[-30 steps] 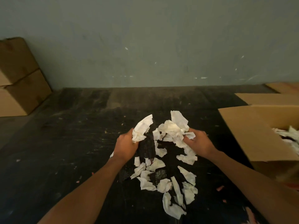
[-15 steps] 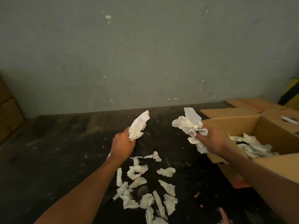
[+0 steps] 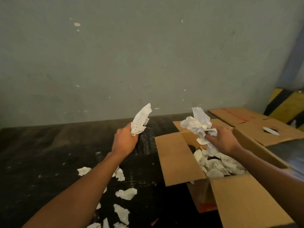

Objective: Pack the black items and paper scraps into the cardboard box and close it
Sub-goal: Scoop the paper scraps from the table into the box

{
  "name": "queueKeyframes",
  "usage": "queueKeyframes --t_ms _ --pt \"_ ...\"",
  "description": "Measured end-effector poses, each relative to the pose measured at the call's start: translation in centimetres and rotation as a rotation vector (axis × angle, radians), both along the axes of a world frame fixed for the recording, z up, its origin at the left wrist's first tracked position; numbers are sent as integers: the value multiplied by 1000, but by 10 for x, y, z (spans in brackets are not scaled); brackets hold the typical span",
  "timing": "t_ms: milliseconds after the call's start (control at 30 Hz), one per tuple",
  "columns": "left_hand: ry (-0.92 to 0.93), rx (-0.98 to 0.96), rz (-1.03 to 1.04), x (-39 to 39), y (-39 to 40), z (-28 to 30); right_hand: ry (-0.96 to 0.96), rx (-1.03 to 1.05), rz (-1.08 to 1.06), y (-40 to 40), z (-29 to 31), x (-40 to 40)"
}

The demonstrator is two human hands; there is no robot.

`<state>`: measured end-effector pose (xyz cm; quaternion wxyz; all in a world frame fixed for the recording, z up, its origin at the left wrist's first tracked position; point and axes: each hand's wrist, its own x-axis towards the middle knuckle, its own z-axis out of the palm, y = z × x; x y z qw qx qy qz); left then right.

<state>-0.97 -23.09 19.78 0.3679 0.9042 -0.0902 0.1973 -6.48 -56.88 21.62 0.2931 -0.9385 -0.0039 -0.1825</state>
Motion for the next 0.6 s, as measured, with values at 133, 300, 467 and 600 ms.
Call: queueKeyframes --t_ms 133,300,467,600 --pt "15 -28 -23 15 -93 0 52 14 20 -76 -11 21" --pt "29 -76 -69 35 -199 6 205 -87 -21 -150 -15 34" --pt "106 -60 -85 50 -281 -3 251 -122 -3 -202 -26 53" --pt "202 -112 -102 52 -323 -25 297 -143 24 -224 -45 70"
